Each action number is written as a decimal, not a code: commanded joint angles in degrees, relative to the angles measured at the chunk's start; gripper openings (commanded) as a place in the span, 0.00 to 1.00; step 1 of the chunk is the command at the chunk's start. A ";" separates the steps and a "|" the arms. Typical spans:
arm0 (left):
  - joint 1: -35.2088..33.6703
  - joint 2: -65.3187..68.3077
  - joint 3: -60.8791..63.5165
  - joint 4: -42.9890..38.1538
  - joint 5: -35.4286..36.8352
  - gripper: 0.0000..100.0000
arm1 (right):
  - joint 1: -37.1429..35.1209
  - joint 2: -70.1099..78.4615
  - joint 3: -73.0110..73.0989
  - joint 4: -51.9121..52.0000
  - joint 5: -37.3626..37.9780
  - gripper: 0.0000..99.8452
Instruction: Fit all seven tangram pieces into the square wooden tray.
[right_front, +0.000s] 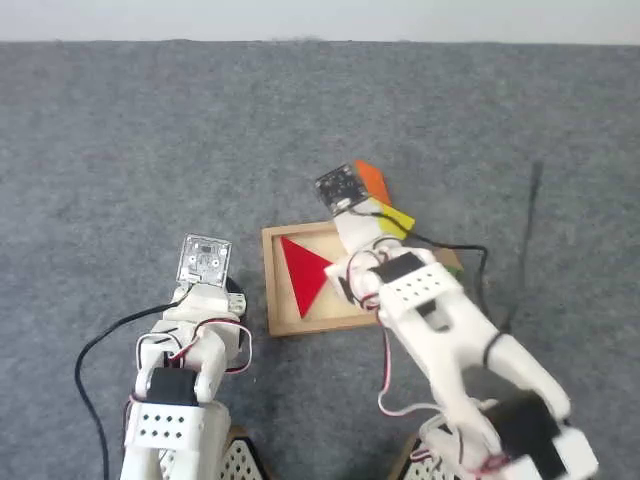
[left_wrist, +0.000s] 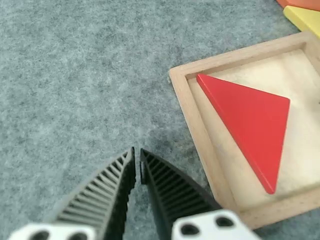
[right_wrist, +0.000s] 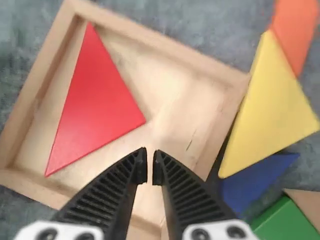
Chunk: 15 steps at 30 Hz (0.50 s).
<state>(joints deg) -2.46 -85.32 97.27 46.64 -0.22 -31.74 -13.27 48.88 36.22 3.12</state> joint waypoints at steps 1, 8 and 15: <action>-0.26 -0.70 -0.48 0.09 0.26 0.01 | -0.40 5.23 -8.00 0.31 0.62 0.03; -0.26 -0.70 -0.48 0.09 0.26 0.01 | -2.24 12.88 -12.31 0.31 0.62 0.03; -0.26 -0.70 -0.48 0.09 0.26 0.01 | -7.96 14.73 -13.19 0.31 3.16 0.04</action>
<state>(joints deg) -2.46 -85.32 97.27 46.64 -0.22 -36.22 1.76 38.77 36.22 3.30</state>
